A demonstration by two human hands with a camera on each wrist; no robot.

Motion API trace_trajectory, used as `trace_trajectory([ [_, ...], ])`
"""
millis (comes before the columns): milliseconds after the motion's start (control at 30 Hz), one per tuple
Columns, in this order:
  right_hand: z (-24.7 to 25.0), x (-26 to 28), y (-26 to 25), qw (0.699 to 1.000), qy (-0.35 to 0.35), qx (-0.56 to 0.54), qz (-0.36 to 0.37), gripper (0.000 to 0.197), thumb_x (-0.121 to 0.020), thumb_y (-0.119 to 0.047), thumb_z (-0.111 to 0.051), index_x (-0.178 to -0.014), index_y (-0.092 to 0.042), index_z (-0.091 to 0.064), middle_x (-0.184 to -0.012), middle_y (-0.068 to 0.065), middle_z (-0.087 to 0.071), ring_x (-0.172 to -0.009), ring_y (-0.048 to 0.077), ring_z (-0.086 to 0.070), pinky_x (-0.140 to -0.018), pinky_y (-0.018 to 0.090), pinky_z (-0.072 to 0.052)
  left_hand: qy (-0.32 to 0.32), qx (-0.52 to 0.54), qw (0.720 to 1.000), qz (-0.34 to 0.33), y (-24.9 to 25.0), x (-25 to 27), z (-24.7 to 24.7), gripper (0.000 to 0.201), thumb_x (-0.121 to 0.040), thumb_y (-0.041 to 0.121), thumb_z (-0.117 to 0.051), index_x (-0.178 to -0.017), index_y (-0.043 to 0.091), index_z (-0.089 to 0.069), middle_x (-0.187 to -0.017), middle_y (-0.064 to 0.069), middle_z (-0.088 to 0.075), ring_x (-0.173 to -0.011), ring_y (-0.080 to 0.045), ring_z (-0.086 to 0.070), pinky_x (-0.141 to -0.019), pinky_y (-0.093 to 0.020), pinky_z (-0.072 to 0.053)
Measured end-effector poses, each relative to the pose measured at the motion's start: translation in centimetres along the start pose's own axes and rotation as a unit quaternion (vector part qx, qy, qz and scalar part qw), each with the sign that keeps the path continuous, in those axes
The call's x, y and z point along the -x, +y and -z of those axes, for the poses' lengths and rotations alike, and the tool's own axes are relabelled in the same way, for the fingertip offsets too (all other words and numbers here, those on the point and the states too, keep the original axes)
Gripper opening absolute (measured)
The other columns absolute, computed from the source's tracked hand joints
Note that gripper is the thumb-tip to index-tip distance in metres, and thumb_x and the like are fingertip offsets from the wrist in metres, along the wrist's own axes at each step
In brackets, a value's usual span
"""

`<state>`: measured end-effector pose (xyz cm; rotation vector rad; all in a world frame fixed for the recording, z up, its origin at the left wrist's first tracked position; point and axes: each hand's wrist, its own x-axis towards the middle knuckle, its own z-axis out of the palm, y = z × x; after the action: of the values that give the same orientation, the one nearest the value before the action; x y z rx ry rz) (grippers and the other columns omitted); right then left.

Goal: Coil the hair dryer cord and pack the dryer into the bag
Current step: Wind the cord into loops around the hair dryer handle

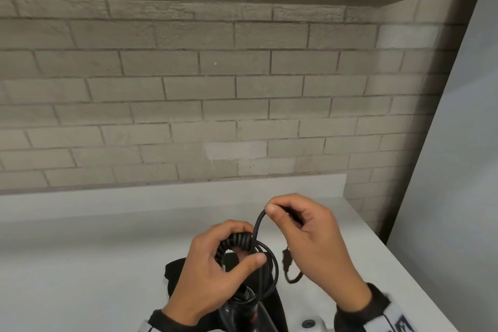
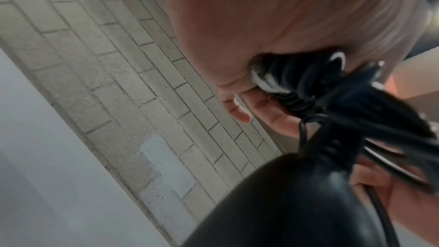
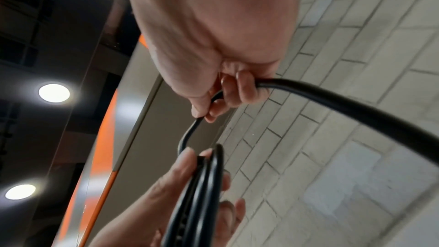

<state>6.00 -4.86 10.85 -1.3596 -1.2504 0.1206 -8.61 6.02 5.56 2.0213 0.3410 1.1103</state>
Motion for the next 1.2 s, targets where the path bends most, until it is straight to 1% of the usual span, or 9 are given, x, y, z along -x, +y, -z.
trace_trajectory([
  [200,-2.1,0.8,2.6,0.985,0.054,-0.109,-0.122,0.005,-0.088,-0.029,-0.066,-0.087,-0.025,-0.07,-0.078,0.0,-0.072,-0.068,0.005,-0.064,-0.064,0.021,-0.048,0.047,0.021,0.999,0.003,-0.1,0.2,-0.5,0.025,-0.071,0.049,-0.075,-0.093,0.037,-0.07,-0.087,0.005,-0.073,-0.082,-0.017,-0.07,-0.075,-0.023,-0.055],
  [333,-3.6,3.1,3.7,0.982,0.026,-0.117,-0.147,0.02,-0.09,-0.047,-0.058,-0.088,-0.031,-0.069,-0.09,0.021,-0.067,-0.084,0.046,-0.062,-0.076,0.058,-0.054,0.102,0.034,0.994,0.011,-0.2,0.4,-1.0,0.023,-0.07,0.049,-0.074,-0.091,0.038,-0.071,-0.089,0.002,-0.072,-0.085,-0.015,-0.07,-0.073,-0.021,-0.055],
  [367,-3.6,3.6,3.8,0.978,0.006,-0.137,-0.154,0.03,-0.088,-0.056,-0.057,-0.092,-0.03,-0.069,-0.09,0.026,-0.066,-0.082,0.049,-0.062,-0.076,0.058,-0.054,0.111,0.03,0.993,0.005,-0.1,0.5,-1.0,0.021,-0.072,0.047,-0.073,-0.091,0.038,-0.071,-0.093,0.004,-0.072,-0.09,-0.014,-0.07,-0.077,-0.02,-0.054],
  [467,-3.0,4.6,3.8,0.97,-0.053,-0.171,-0.163,0.058,-0.074,-0.069,-0.059,-0.108,-0.023,-0.068,-0.076,0.002,-0.073,-0.069,0.018,-0.069,-0.067,0.029,-0.055,0.128,0.009,0.991,-0.02,0.0,0.4,-1.2,0.018,-0.077,0.041,-0.07,-0.094,0.034,-0.07,-0.108,0.011,-0.07,-0.11,-0.013,-0.065,-0.09,-0.016,-0.049],
  [633,-2.9,5.2,3.2,0.963,-0.12,-0.135,-0.199,0.024,-0.078,-0.023,-0.077,-0.101,-0.027,-0.069,-0.095,0.007,-0.074,-0.09,0.024,-0.071,-0.09,0.04,-0.056,0.16,0.055,0.985,0.03,0.4,0.2,-1.7,0.02,-0.077,0.044,-0.069,-0.094,0.034,-0.072,-0.097,0.013,-0.074,-0.095,-0.007,-0.07,-0.079,-0.01,-0.051],
  [767,-2.2,4.8,2.6,0.958,-0.141,-0.13,-0.214,0.016,-0.083,-0.015,-0.07,-0.097,-0.022,-0.072,-0.094,0.013,-0.074,-0.092,0.035,-0.068,-0.091,0.047,-0.054,0.153,0.058,0.984,0.065,0.9,0.1,-2.2,0.013,-0.083,0.036,-0.076,-0.092,0.028,-0.073,-0.091,0.013,-0.075,-0.089,-0.007,-0.071,-0.075,-0.009,-0.052],
  [1000,-0.4,3.5,1.5,0.968,-0.181,-0.048,-0.165,0.008,-0.086,-0.013,-0.069,-0.089,-0.02,-0.071,-0.089,-0.004,-0.072,-0.076,-0.006,-0.061,-0.073,0.008,-0.045,0.119,0.126,0.974,0.149,2.0,-0.6,-1.7,0.022,-0.071,0.043,-0.074,-0.087,0.027,-0.077,-0.086,0.007,-0.077,-0.083,-0.007,-0.072,-0.081,-0.026,-0.052],
  [1100,-1.3,4.0,1.7,0.985,-0.112,0.03,-0.125,0.022,-0.083,-0.022,-0.071,-0.097,-0.035,-0.061,-0.101,-0.019,-0.06,-0.092,-0.009,-0.053,-0.075,0.005,-0.04,0.162,0.125,0.965,0.162,2.3,-0.8,-2.0,0.023,-0.069,0.044,-0.075,-0.084,0.026,-0.076,-0.081,0.007,-0.076,-0.074,-0.002,-0.069,-0.075,-0.025,-0.051],
  [1200,-2.9,5.3,2.9,0.99,0.042,0.124,-0.051,0.049,-0.072,-0.028,-0.081,-0.101,-0.044,-0.045,-0.106,-0.026,-0.049,-0.098,0.002,-0.05,-0.08,0.007,-0.038,0.208,0.119,0.957,0.166,2.3,-0.9,-2.4,0.023,-0.071,0.045,-0.075,-0.083,0.025,-0.076,-0.08,0.009,-0.076,-0.076,-0.002,-0.069,-0.074,-0.023,-0.049],
])
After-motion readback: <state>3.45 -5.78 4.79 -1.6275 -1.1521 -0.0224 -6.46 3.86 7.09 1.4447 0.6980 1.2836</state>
